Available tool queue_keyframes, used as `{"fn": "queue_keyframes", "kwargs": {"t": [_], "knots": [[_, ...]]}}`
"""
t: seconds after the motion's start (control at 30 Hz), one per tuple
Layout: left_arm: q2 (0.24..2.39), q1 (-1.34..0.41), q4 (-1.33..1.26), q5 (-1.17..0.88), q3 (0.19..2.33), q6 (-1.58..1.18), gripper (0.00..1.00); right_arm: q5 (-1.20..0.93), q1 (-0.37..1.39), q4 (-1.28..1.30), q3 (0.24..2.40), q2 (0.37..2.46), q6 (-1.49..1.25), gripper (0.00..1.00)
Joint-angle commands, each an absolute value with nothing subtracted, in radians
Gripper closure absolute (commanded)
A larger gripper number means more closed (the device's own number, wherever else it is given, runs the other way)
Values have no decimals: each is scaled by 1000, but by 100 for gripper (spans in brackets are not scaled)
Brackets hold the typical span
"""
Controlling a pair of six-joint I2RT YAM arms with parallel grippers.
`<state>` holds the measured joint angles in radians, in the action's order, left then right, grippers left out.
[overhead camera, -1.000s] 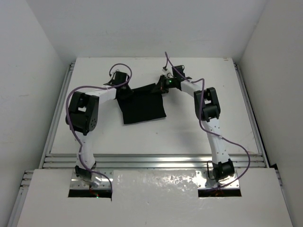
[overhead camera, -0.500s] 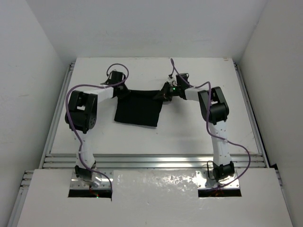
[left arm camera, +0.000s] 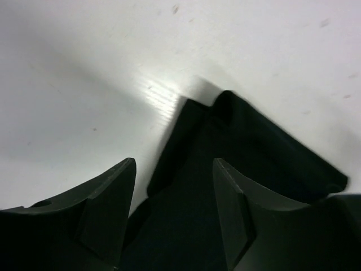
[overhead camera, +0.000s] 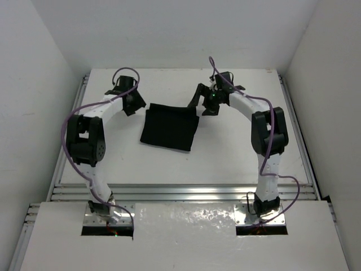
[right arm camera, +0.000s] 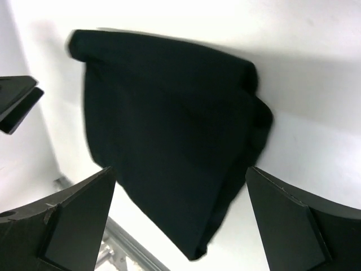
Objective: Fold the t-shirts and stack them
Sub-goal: Smooth out wrinkles on the folded tshirt
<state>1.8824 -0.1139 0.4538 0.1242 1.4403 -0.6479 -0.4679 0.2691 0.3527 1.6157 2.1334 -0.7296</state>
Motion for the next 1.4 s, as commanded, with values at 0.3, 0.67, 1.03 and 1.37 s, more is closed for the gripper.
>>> {"fn": "queue_keyframes", "kwargs": {"t": [0.3,0.67,1.03,1.37], "knots": [[2181,-19,133,-394,1485,-554,73,-178,387,530,1575,2151,-810,12],[2108,-11,-72,-600,1273,-614,78,-274,390,705,2078,2469,-609,24],[1927,-18,29,-464,1129,-640,71,-298,390,715,1990,2415,-509,20],[1806,-5,160,-288,1161,-640,47,-310,336,733,1973,2312,-523,1]]}}
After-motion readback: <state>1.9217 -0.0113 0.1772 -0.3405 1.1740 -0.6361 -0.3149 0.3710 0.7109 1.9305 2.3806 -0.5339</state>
